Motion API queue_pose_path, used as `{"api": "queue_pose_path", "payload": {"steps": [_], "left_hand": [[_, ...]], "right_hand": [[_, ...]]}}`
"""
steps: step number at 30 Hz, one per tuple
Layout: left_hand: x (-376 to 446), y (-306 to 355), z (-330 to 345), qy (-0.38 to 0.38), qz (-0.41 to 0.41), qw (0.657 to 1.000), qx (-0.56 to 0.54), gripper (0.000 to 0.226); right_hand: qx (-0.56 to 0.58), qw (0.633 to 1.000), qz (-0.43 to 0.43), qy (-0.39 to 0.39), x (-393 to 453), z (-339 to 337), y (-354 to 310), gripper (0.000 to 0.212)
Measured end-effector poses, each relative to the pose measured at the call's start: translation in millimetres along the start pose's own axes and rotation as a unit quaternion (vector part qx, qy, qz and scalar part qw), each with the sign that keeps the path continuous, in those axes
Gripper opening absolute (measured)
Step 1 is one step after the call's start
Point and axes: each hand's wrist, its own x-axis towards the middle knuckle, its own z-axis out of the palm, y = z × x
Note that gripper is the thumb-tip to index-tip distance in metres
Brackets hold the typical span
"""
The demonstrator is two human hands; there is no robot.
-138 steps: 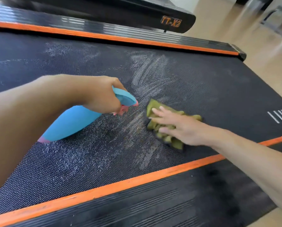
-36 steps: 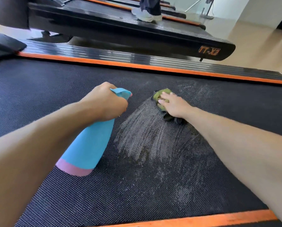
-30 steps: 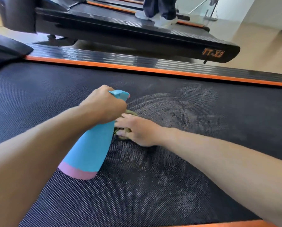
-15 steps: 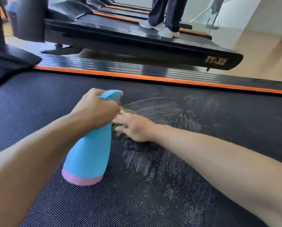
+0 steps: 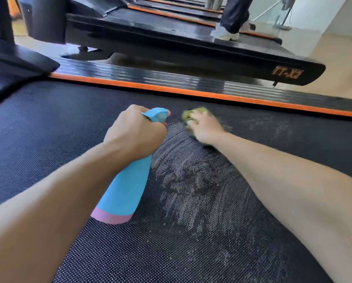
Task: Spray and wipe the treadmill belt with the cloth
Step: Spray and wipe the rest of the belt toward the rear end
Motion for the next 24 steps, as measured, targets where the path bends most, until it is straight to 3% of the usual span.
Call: {"api": "queue_pose_path", "payload": {"steps": [2, 3, 5, 7, 8, 10, 14, 17, 19, 21, 24], "left_hand": [[6.6, 0.4, 4.7, 0.007, -0.007, 1.0, 0.023, 0.046], [9.3, 0.8, 6.6, 0.008, -0.012, 0.999, 0.035, 0.04], [14.8, 1.9, 13.1, 0.014, -0.012, 0.998, 0.065, 0.025], [17.3, 1.5, 19.9, 0.01, -0.004, 0.995, 0.1, 0.021], [18.2, 1.0, 22.4, 0.005, -0.001, 0.994, 0.111, 0.021], [17.5, 0.0, 25.8, -0.003, 0.007, 0.993, 0.122, 0.018], [14.3, -0.2, 25.6, -0.001, 0.028, 0.991, 0.13, 0.018], [10.1, 1.7, 26.1, -0.01, 0.035, 0.99, 0.138, 0.017], [7.5, 4.1, 29.6, -0.022, 0.04, 0.987, 0.151, 0.016], [6.5, 6.5, 32.7, -0.032, 0.044, 0.984, 0.169, 0.017], [7.8, 8.1, 31.8, -0.035, 0.046, 0.985, 0.164, 0.015]], "right_hand": [[0.079, 0.987, -0.123, -0.067, -13.0, 10.4, -41.1, 0.012], [0.092, 0.976, -0.165, -0.107, -18.5, 14.8, -56.8, 0.019], [0.088, 0.971, -0.166, -0.148, -18.3, 14.0, -68.3, 0.026], [0.064, 0.985, -0.109, -0.121, -2.7, 3.0, -49.1, 0.019], [0.048, 0.992, -0.068, -0.099, 7.1, -4.5, -31.3, 0.034], [0.021, 0.998, 0.018, -0.056, 19.6, -18.8, 25.0, 0.042], [-0.032, 0.974, 0.225, 0.011, 11.7, -34.5, 154.0, 0.04], [-0.02, 0.961, 0.275, 0.032, 4.0, -34.2, 174.3, 0.043], [-0.028, 0.979, 0.202, 0.025, -5.2, -33.8, 131.9, 0.04], [-0.001, 0.997, 0.071, -0.03, -15.7, -22.7, 71.1, 0.041], [0.064, 0.982, -0.143, -0.107, -39.6, 8.2, -0.4, 0.029]]}}
